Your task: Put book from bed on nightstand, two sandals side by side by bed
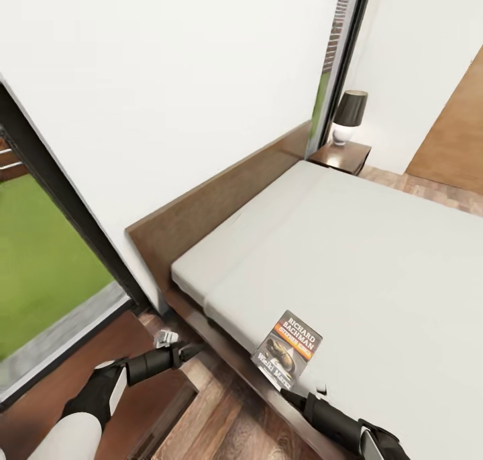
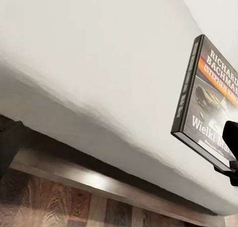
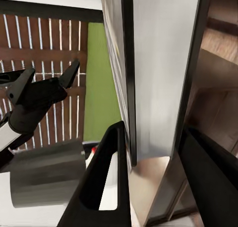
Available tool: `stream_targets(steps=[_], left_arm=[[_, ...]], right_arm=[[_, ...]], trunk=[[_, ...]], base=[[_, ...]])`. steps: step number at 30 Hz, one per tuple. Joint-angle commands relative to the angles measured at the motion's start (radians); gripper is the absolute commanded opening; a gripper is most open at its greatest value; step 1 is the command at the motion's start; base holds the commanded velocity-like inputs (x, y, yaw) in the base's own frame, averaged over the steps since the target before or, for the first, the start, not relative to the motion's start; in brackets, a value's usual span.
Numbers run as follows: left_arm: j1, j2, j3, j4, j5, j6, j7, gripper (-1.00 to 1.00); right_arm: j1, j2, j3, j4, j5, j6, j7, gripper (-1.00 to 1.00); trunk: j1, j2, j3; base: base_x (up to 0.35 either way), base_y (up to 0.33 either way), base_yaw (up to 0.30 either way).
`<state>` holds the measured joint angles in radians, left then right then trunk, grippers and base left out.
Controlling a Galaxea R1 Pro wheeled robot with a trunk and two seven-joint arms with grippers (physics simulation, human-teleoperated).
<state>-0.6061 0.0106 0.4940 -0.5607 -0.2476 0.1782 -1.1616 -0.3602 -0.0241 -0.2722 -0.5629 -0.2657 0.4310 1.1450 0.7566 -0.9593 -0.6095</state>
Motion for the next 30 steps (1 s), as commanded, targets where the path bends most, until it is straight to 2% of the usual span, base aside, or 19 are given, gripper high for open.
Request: stream_targets(steps=[1, 19, 30], left_arm=[[-0.001, -0.001, 0.008, -0.001, -0.009, 0.010, -0.007, 1.00], [-0.001, -0.009, 0.006, 0.027, -0.010, 0.009, 0.001, 1.00], [-0.001, -0.009, 0.006, 0.031, -0.010, 0.009, 0.000, 1.00]], right_arm=[[0.000, 0.000, -0.001, 0.000, -0.006, 0.009, 0.002, -1.00], [0.000, 0.000, -0.002, 0.000, -0.006, 0.009, 0.002, -1.00], [0.000, 0.000, -0.002, 0.000, -0.007, 0.009, 0.002, -1.00]], trunk=[[0.000, -0.001, -0.001], [0.000, -0.001, -0.001], [0.000, -0.001, -0.001]], base=[[-0.001, 0.000, 0.285], [0.000, 0.000, 0.284], [0.000, 0.000, 0.040]])
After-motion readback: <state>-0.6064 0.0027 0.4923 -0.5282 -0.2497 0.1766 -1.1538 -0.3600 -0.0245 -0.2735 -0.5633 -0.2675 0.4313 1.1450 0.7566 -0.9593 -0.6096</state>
